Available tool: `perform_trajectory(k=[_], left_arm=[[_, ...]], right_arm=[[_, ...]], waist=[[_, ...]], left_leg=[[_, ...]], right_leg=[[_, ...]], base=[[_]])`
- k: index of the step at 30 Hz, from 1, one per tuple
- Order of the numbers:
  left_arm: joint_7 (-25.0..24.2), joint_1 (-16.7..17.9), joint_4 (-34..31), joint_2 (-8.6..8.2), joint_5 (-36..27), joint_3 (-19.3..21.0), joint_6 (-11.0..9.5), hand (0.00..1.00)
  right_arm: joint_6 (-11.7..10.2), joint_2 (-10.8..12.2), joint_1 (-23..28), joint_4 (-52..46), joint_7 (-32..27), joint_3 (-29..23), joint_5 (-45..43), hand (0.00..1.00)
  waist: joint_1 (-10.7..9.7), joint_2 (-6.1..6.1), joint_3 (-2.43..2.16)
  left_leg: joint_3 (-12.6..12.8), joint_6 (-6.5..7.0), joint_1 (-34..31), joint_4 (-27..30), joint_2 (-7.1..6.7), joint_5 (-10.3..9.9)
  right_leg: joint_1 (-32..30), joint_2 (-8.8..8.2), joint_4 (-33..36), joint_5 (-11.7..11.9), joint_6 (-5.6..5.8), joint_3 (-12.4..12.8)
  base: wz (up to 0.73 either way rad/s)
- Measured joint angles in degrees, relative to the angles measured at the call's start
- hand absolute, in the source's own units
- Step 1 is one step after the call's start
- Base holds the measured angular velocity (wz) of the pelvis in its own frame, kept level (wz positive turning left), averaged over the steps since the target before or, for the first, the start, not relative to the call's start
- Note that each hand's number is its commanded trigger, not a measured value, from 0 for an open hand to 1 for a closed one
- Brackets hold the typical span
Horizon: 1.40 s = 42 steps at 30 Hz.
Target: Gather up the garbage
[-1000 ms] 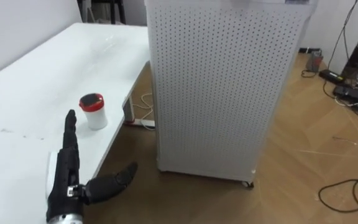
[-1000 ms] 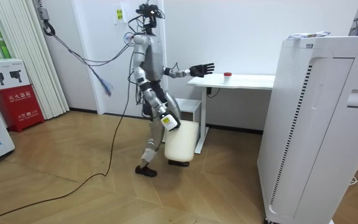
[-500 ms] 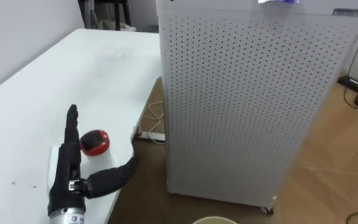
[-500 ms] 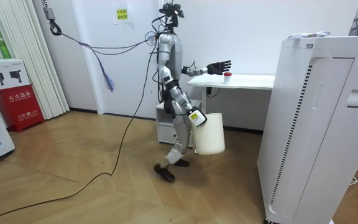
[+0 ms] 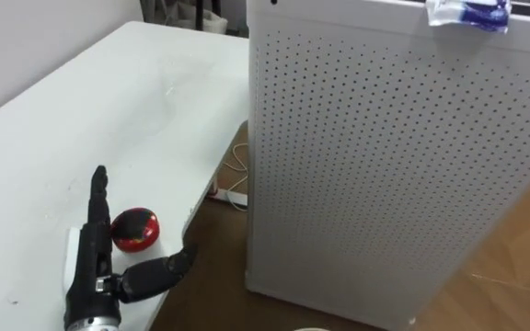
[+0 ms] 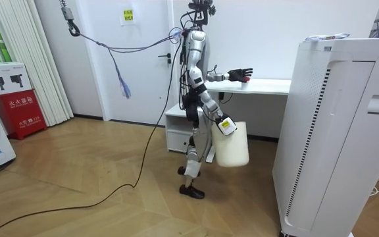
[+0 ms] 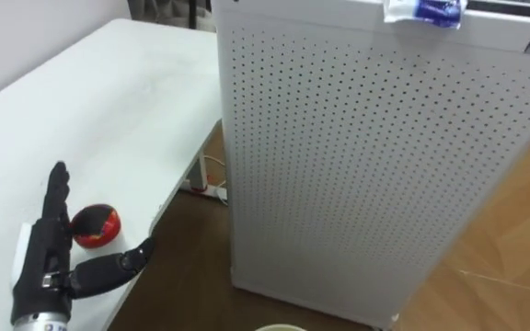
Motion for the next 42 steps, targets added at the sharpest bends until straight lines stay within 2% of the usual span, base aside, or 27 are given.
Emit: perform_trajectory(k=[6, 12, 14, 15, 17, 18, 19, 20, 21, 22, 25, 26, 28, 32, 36, 42], left_arm=[[-1.2, 0.4, -0.1, -0.02, -0.1, 0.0, 1.2, 0.0], [-0.9, 0.4, -0.2, 0.04, 0.0, 0.0, 1.2, 0.0], [-0.9, 0.5, -0.3, 0.05, -0.1, 0.0, 1.2, 0.0], [-0.9, 0.6, -0.3, 0.06, -0.1, 0.0, 1.2, 0.0], [-0.8, 0.6, -0.2, 0.08, -0.1, -0.1, 1.2, 0.0], [-0.8, 0.2, -0.1, 0.15, -0.1, -0.5, 1.2, 0.0], [-0.7, -0.4, 0.1, -0.05, -0.1, -1.4, 1.2, 0.0], [-0.7, -0.9, 0.3, -0.09, 0.0, -2.0, 1.2, 0.0], [0.0, -0.4, 0.7, 0.04, -0.1, -2.8, 1.2, 0.0], [1.1, 0.8, 1.1, 0.69, -0.1, -3.1, 1.3, 0.0], [2.0, 2.0, 1.8, 1.64, -0.1, -2.3, 2.5, 0.0], [2.0, 2.0, 1.9, 1.6, -0.1, -2.1, 2.5, 0.0], [2.1, 2.0, 2.0, 1.4, -0.1, -2.0, 2.8, 0.0], [3.0, 2.0, 2.2, 0.86, -0.2, -2.0, 2.8, 0.0], [3.0, 2.0, 2.2, 0.82, -0.4, -2.0, 2.8, 0.0], [3.2, 2.0, 2.4, 0.81, -1.3, -2.0, 2.8, 0.0]], right_arm=[[0.0, 0.0, 0.3, -0.4, 1.4, 0.4, -0.2, 1.0], [0.0, 0.0, 0.3, 0.0, 1.6, 1.2, -0.1, 1.0], [0.0, 0.0, 0.3, 0.1, 1.5, 1.8, -0.2, 1.0], [0.0, 0.0, 0.3, 0.1, 1.5, 2.5, -0.1, 1.0], [0.0, 0.0, 0.3, 0.1, 1.5, 3.7, 0.1, 1.0], [0.0, 0.4, 0.3, 0.4, 1.3, 4.2, 0.2, 1.0], [0.0, 0.7, 0.4, 1.4, 1.1, 4.0, 0.9, 1.0], [0.0, 0.9, 0.2, 2.2, 1.1, 3.7, 1.2, 1.0], [0.7, 1.3, -0.1, 3.9, 1.1, 3.8, 1.3, 1.0], [1.2, 1.5, -0.3, 4.3, 1.2, 3.9, 1.2, 1.0], [1.2, 1.4, -0.7, 3.9, 1.2, 3.8, 1.0, 1.0], [1.4, 1.4, -0.8, 3.9, 1.2, 3.8, 0.9, 1.0], [2.3, 1.4, -0.9, 3.9, 1.8, 3.9, 0.8, 1.0], [2.6, 1.4, -0.8, 3.9, 1.8, 3.8, 0.0, 1.0], [2.6, 1.5, -0.4, 3.6, 2.5, 3.9, -0.2, 1.0], [2.6, 1.6, -0.4, 3.6, 2.5, 3.9, -0.2, 1.0]], waist=[[0.0, -0.89, -0.03], [0.1, -0.95, -0.05], [0.1, -0.97, -0.06], [0.2, -1.17, -0.05], [-0.2, -1.51, 0.17], [-0.1, -2.84, 1.05], [-0.2, -2.69, 0.61], [-0.2, -2.74, 0.65], [0.6, -3.33, 0.3], [1.4, -3.16, 0.42], [1.6, -2.69, 0.64], [1.6, -2.56, 0.68], [1.3, -1.84, 0.52], [0.2, -1.34, 0.16], [0.1, -1.86, 0.01], [-0.1, -2.78, 0.39]], left_leg=[[-0.8, -0.01, 1.4, -0.7, 0.05, 0.0], [-0.8, -0.01, 2.0, -1.0, 0.02, 0.0], [-0.5, -0.02, 1.9, -0.7, -0.02, 0.0], [0.2, -0.15, 1.5, 0.3, -0.16, -0.1], [1.7, -1.34, -0.3, 5.1, -0.27, -0.6], [3.7, -3.65, -4.0, 10.9, -0.34, -1.6], [3.3, -4.74, -7.1, 6.4, 1.15, -0.9], [4.4, -2.12, -8.4, 5.3, 2.2, 0.6], [6.2, -1.36, -7.9, 4.6, 1.99, 1.3], [6.4, -1.32, -7.4, 4.5, 1.99, 1.3], [6.5, -1.3, -6.8, 4.4, 1.73, 1.3], [6.5, -1.3, -6.8, 4.3, 1.73, 1.3], [6.5, -1.34, -6.7, 4.0, 1.83, 1.3], [6.6, -1.63, -6.0, 3.0, 1.96, 1.7], [7.2, -1.89, -5.0, 1.9, 2.07, 2.3], [7.5, -1.96, -4.4, 1.9, 2.45, 2.3]], right_leg=[[2.5, 0.52, -2.4, 0.0, -0.03, 0.0], [3.8, 0.48, -3.4, 0.0, -0.03, -0.9], [4.1, 0.17, -3.8, 0.1, -0.1, -0.6], [4.8, -0.16, -4.5, 0.1, -0.15, 0.3], [6.0, -0.57, -5.2, 0.2, -0.18, 2.5], [6.8, -1.35, -5.6, 0.2, -0.17, 7.0], [6.5, -1.17, -5.6, 0.0, 0.13, 10.1], [6.0, -1.07, -5.1, -0.6, 0.95, 10.3], [5.4, -1.52, -4.5, -1.1, 1.84, 8.8], [5.6, -1.56, -4.8, -0.8, 2.23, 6.6], [6.1, -1.39, -5.2, -0.4, 2.03, 3.1], [6.0, -1.36, -5.2, -0.4, 2.03, 3.0], [5.9, -1.19, -5.1, -0.4, 2.03, 2.6], [5.8, -1.11, -4.6, -0.4, 1.97, 1.6], [5.7, -0.94, -3.8, -0.3, 1.85, 1.5], [5.6, -0.77, -3.1, -0.3, 1.81, 1.5]], base=[[0.07], [0.06], [0.0], [0.08], [0.21], [0.51], [0.65], [0.57], [0.24], [0.0], [-0.11], [-0.08], [-0.1], [-0.08], [-0.1], [-0.02]])
